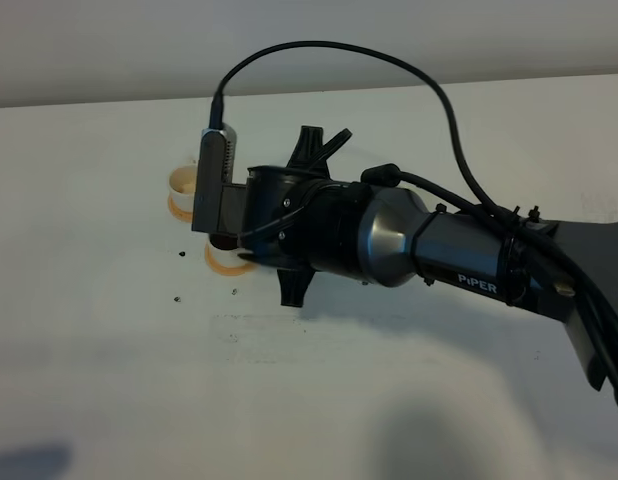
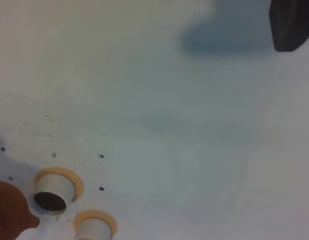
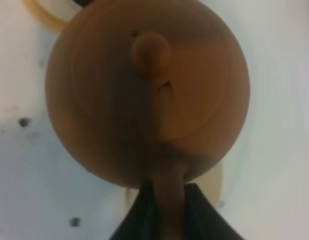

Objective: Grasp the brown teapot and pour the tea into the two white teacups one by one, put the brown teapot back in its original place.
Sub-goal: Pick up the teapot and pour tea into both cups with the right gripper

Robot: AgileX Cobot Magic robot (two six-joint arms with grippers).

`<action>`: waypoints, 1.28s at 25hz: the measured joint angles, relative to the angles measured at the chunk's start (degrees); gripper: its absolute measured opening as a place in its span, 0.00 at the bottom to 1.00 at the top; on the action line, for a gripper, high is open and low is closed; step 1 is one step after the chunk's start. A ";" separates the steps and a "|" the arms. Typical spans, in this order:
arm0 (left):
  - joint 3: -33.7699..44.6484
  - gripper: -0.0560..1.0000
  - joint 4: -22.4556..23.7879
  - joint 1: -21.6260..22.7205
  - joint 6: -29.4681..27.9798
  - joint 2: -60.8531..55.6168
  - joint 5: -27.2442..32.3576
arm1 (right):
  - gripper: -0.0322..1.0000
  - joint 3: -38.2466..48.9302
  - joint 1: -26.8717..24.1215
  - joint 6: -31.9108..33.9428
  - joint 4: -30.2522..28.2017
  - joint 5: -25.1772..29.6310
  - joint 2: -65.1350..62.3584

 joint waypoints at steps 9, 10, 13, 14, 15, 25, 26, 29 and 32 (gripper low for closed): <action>0.00 0.33 0.00 0.00 0.00 0.00 0.00 | 0.11 -3.79 -3.46 3.42 14.54 4.72 -5.88; 0.00 0.33 0.00 0.00 0.00 0.00 0.00 | 0.11 -3.86 -3.89 3.46 16.72 5.11 -6.52; 0.00 0.33 0.00 0.00 0.00 0.00 0.00 | 0.11 -3.86 -5.18 3.20 23.61 5.73 -6.91; 0.00 0.33 0.00 0.00 0.00 0.00 0.00 | 0.11 -3.58 -5.45 2.92 25.61 5.66 -6.91; 0.00 0.33 0.00 0.00 0.00 0.00 0.00 | 0.11 -3.13 -5.73 2.61 26.87 5.33 -6.91; 0.00 0.33 0.00 0.00 0.00 0.00 0.00 | 0.11 8.12 -8.08 2.29 33.63 -7.73 -6.91; 0.00 0.33 0.00 0.00 0.00 0.00 0.00 | 0.11 9.29 -8.15 2.29 33.88 -9.23 -6.91; 0.00 0.33 0.00 0.00 0.00 0.00 0.00 | 0.11 12.27 -8.15 2.23 34.36 -13.06 -6.91; 0.00 0.33 0.00 0.00 0.00 0.00 0.00 | 0.11 15.39 -8.15 2.42 34.61 -17.26 -6.96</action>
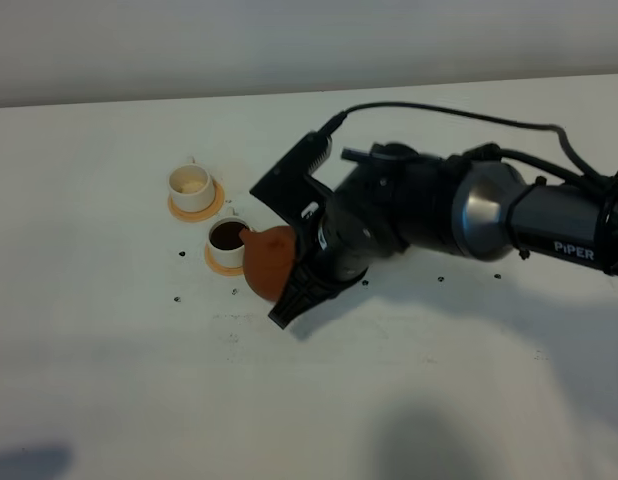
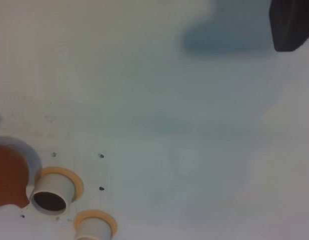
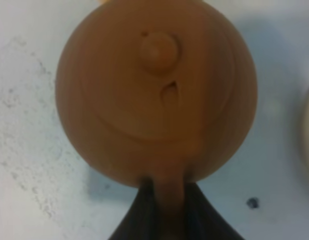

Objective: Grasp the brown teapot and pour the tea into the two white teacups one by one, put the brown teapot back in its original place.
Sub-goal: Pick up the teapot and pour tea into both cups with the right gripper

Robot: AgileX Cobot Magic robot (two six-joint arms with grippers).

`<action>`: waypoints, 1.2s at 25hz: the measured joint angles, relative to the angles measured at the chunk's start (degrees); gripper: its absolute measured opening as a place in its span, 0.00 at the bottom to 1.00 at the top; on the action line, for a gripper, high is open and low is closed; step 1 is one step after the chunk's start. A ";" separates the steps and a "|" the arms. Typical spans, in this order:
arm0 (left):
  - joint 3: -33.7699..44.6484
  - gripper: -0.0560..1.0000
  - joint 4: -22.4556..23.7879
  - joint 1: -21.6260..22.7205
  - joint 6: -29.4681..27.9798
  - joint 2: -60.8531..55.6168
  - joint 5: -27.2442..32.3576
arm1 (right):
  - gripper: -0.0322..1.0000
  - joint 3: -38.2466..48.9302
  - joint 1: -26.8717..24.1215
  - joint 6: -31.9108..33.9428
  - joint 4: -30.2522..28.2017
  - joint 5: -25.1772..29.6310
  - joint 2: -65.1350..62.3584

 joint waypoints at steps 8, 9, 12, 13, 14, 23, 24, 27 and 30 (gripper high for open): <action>0.00 0.33 0.00 0.00 0.00 0.00 0.00 | 0.11 7.11 0.00 1.00 0.31 -9.69 0.00; 0.00 0.33 0.00 0.00 0.00 0.00 0.00 | 0.11 7.26 0.00 1.00 0.31 -9.93 0.00; 0.00 0.33 0.00 0.00 0.00 0.00 0.00 | 0.11 7.25 0.00 1.07 0.31 -10.07 -0.35; 0.00 0.33 0.00 0.00 0.00 0.00 0.00 | 0.11 7.25 0.00 1.07 0.18 -9.95 -0.76; 0.00 0.33 0.00 0.00 0.00 0.00 0.00 | 0.11 7.00 0.00 1.07 -0.25 -9.37 -1.33; 0.00 0.33 0.00 0.00 0.00 0.00 0.00 | 0.11 -7.10 -0.52 -0.55 -7.71 2.26 -3.37; 0.00 0.33 0.00 0.00 0.00 0.00 0.00 | 0.11 -8.97 -0.87 -1.18 -8.46 3.01 -3.32; 0.00 0.33 0.00 0.00 0.00 0.00 0.00 | 0.11 -14.31 -1.76 -3.33 -9.90 5.02 -2.05; 0.00 0.33 0.00 0.00 0.00 0.00 0.00 | 0.11 -18.74 -2.59 -6.20 -9.96 7.03 0.39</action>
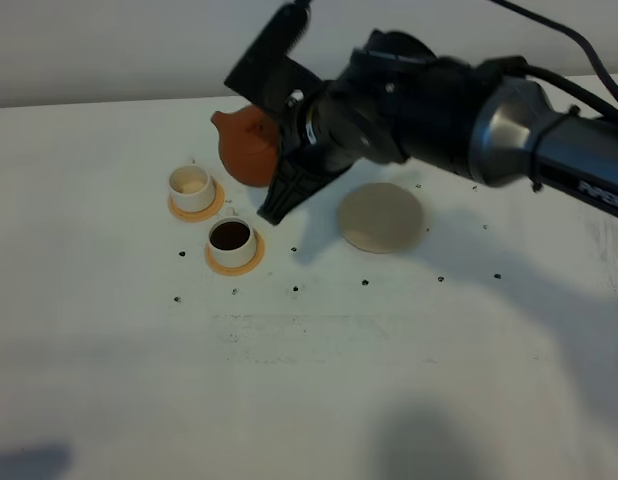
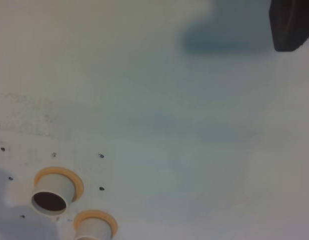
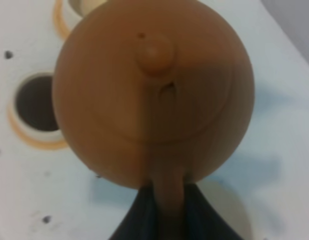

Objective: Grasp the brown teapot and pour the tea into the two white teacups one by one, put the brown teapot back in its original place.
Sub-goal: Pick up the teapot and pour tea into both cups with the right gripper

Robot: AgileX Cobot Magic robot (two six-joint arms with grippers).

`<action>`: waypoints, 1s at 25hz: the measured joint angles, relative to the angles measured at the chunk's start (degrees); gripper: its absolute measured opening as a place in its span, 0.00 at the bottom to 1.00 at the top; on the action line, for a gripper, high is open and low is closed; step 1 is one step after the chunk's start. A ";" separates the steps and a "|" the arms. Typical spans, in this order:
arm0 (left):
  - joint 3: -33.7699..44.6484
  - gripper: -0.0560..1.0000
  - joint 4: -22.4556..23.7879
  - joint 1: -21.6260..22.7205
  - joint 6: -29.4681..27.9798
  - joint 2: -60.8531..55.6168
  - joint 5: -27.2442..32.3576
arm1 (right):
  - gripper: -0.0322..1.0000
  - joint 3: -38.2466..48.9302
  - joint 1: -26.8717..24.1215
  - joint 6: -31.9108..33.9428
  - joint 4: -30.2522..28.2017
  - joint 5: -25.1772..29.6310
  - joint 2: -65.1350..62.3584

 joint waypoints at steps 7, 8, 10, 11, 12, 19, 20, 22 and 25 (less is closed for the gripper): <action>0.00 0.33 0.00 0.00 0.00 0.00 0.00 | 0.11 -9.20 -0.84 -3.26 0.11 3.63 6.47; 0.00 0.33 0.00 0.00 0.00 0.00 0.00 | 0.11 -10.76 -0.84 -3.65 0.16 4.07 7.48; 0.00 0.33 0.00 0.00 0.00 0.00 0.00 | 0.11 -13.73 -0.84 -4.46 0.16 5.20 9.61; 0.00 0.33 0.00 0.00 0.00 0.00 0.00 | 0.11 -15.26 -0.84 -4.99 0.16 5.67 10.38; 0.00 0.33 0.00 0.00 0.00 0.00 0.00 | 0.11 -16.68 -0.84 -5.51 0.16 6.08 11.46; 0.00 0.33 0.00 0.00 0.00 0.00 0.00 | 0.11 -21.08 -0.84 -7.85 -1.40 6.49 16.44; 0.00 0.33 0.00 0.00 0.00 0.00 0.00 | 0.11 -21.07 -0.84 -7.96 -2.02 6.25 16.85; 0.00 0.33 0.00 0.00 0.00 0.00 0.00 | 0.11 -21.34 -0.84 -7.95 -3.60 5.84 17.49; 0.00 0.33 0.00 0.00 0.00 0.00 0.00 | 0.11 -21.34 -0.84 -7.95 -6.65 5.56 18.38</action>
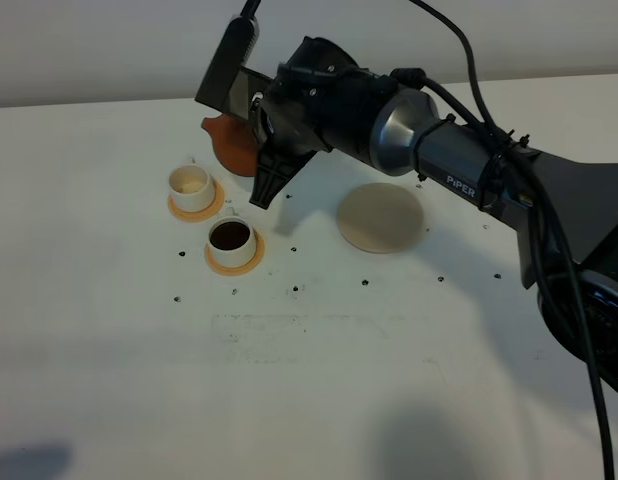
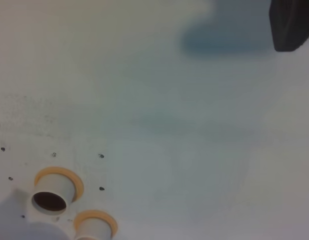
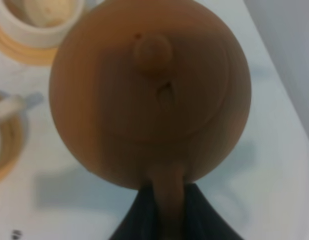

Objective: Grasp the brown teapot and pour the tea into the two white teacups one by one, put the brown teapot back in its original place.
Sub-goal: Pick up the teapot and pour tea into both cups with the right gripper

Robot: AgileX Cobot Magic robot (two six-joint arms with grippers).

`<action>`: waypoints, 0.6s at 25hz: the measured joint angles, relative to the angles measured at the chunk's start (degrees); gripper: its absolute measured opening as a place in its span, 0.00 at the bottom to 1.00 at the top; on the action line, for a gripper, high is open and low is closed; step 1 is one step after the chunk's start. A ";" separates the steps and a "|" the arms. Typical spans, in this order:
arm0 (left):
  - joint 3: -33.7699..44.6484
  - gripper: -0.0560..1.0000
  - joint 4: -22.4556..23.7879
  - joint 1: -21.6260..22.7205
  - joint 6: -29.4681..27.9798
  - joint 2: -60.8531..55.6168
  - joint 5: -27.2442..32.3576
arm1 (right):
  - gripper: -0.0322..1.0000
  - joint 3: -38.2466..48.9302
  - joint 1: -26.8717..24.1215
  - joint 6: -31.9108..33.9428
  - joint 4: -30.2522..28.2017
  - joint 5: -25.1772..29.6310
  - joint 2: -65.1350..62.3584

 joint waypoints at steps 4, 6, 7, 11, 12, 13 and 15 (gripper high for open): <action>0.00 0.33 0.00 0.00 0.00 0.00 0.00 | 0.11 0.00 0.19 0.00 -3.29 0.00 0.83; 0.00 0.33 0.00 0.00 0.00 0.00 0.00 | 0.11 0.00 0.78 -0.12 -4.38 0.00 0.90; 0.00 0.33 0.00 0.00 0.00 0.00 0.00 | 0.11 0.00 1.17 -0.12 -4.94 0.00 0.90; 0.00 0.33 0.00 0.00 0.00 0.00 0.00 | 0.11 0.00 2.96 -0.87 -5.63 -0.52 0.90; 0.00 0.33 0.00 0.00 0.00 0.00 0.00 | 0.11 0.00 3.47 -1.10 -5.80 -0.66 0.94; 0.00 0.33 0.00 0.00 0.00 0.00 0.00 | 0.11 0.00 3.93 -1.35 -6.42 -0.83 1.01; 0.00 0.33 0.00 0.00 0.00 0.00 0.00 | 0.11 0.00 4.54 -1.48 -7.35 -1.11 1.34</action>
